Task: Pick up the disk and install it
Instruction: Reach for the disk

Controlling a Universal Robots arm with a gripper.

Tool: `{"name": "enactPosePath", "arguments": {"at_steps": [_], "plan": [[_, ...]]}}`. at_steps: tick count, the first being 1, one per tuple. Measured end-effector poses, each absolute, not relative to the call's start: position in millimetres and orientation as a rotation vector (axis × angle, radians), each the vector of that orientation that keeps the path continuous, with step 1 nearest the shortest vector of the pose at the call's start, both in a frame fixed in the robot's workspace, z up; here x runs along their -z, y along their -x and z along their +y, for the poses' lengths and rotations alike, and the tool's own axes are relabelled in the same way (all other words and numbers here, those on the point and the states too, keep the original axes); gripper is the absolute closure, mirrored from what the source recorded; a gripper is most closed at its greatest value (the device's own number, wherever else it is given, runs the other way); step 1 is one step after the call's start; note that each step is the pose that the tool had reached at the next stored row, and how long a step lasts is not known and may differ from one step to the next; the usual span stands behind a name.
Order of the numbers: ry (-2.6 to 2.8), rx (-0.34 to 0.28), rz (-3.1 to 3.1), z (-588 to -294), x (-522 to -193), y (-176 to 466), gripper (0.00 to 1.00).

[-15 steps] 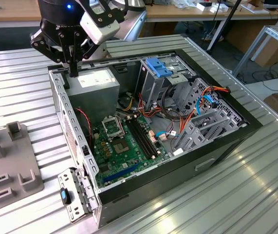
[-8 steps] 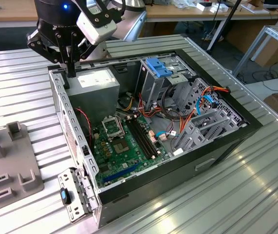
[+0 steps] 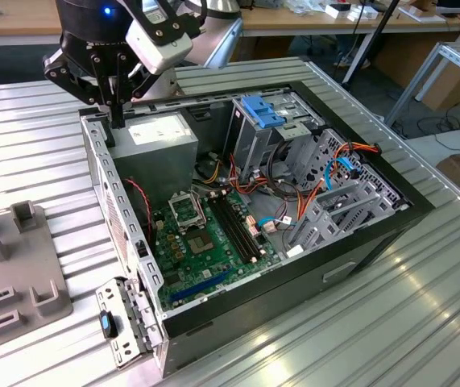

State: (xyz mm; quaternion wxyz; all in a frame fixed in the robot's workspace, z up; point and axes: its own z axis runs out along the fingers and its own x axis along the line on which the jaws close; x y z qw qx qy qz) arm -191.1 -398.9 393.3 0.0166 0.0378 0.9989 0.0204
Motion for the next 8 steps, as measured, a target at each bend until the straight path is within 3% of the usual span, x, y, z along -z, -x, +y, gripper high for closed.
{"name": "enactPosePath", "arguments": {"at_steps": [8], "plan": [[-0.117, -0.063, 3.105, -399.0, -393.3, 193.3, 0.89]]}}
